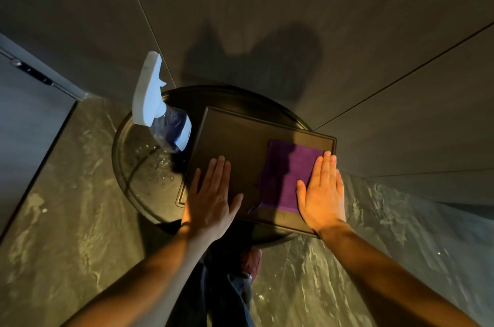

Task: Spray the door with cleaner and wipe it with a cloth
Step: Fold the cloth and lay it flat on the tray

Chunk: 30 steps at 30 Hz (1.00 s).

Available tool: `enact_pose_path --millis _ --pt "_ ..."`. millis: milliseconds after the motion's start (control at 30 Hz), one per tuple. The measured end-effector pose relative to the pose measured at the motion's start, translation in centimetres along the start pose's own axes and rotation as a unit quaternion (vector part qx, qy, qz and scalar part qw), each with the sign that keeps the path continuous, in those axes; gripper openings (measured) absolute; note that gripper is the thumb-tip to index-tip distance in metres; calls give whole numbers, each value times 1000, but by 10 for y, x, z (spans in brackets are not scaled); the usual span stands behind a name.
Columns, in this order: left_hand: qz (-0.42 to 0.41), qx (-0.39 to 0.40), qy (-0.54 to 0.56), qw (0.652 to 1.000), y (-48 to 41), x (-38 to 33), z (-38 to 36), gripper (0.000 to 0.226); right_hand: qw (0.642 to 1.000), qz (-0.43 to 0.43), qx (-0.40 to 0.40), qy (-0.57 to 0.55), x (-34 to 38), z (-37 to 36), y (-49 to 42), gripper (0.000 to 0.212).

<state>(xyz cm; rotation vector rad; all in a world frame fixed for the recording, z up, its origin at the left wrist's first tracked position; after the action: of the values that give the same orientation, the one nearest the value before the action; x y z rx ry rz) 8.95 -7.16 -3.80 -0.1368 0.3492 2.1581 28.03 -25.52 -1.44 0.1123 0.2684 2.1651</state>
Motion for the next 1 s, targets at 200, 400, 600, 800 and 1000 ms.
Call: enact_pose_path --millis 200,400,600,800,1000 --pt "-21 -40 40 998 5 11 15 73 1000 7 -19 -8 10 13 5 82" --pt "102 -134 69 983 24 65 36 72 981 127 -42 -141 88 47 -3 85" --pt "199 -52 74 976 9 124 41 93 927 192 20 -321 211 80 -26 105" --pt "161 -19 23 986 8 136 30 98 887 146 16 -437 282 85 -46 106" --pt "162 -16 35 986 9 134 32 120 880 81 -31 -468 295 88 -46 71"
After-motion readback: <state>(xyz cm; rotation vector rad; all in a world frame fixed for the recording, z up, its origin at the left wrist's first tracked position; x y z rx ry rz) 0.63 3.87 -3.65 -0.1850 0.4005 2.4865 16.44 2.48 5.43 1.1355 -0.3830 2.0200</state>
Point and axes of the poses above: each hand's wrist, its own y-axis away from the middle knuckle, its own z-axis out of the back of the hand, x = y × z, the point moved 1 cm from there along -y, towards the middle knuckle, and after that the axes turned 2 degrees about -x, right-handed, at the moved point
